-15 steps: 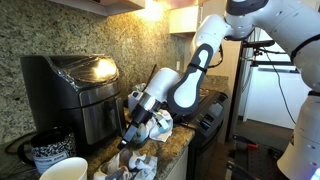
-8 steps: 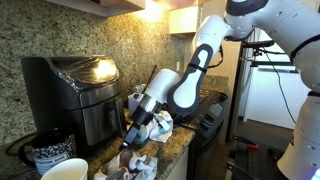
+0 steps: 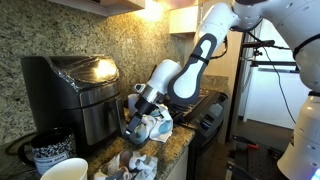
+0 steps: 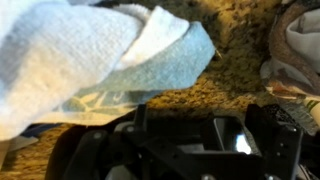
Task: Pull the food basket out then push it in
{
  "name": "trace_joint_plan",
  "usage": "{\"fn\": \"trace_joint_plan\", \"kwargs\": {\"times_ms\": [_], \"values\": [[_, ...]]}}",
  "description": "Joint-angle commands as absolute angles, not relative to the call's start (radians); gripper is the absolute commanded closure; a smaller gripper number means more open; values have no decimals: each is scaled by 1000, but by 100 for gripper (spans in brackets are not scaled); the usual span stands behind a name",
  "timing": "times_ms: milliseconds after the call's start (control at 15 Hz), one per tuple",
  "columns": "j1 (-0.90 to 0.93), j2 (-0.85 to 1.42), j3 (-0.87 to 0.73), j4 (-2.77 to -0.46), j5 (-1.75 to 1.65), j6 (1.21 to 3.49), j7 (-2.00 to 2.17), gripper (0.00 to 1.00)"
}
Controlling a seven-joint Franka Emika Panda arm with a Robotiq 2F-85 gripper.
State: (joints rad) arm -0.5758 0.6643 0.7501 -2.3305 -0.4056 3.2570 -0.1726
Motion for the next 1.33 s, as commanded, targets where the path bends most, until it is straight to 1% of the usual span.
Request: {"fn": "trace_joint_plan", "kwargs": {"times_ms": [0,533,600,800,1000,1267], "values": [[-622,550,784,-2364,-384,3169,-148,0],[-721,426,867,-2337,-362,2896,-147,0],[-671,377,838,-2341,-226,2875,-240,0],[-625,292,808,-2332,-89,2811,-284,0],[-527,186,717,-2331,14,2782,-295,0],[-295,83,457,-2337,34,2774,-253,0]]}}
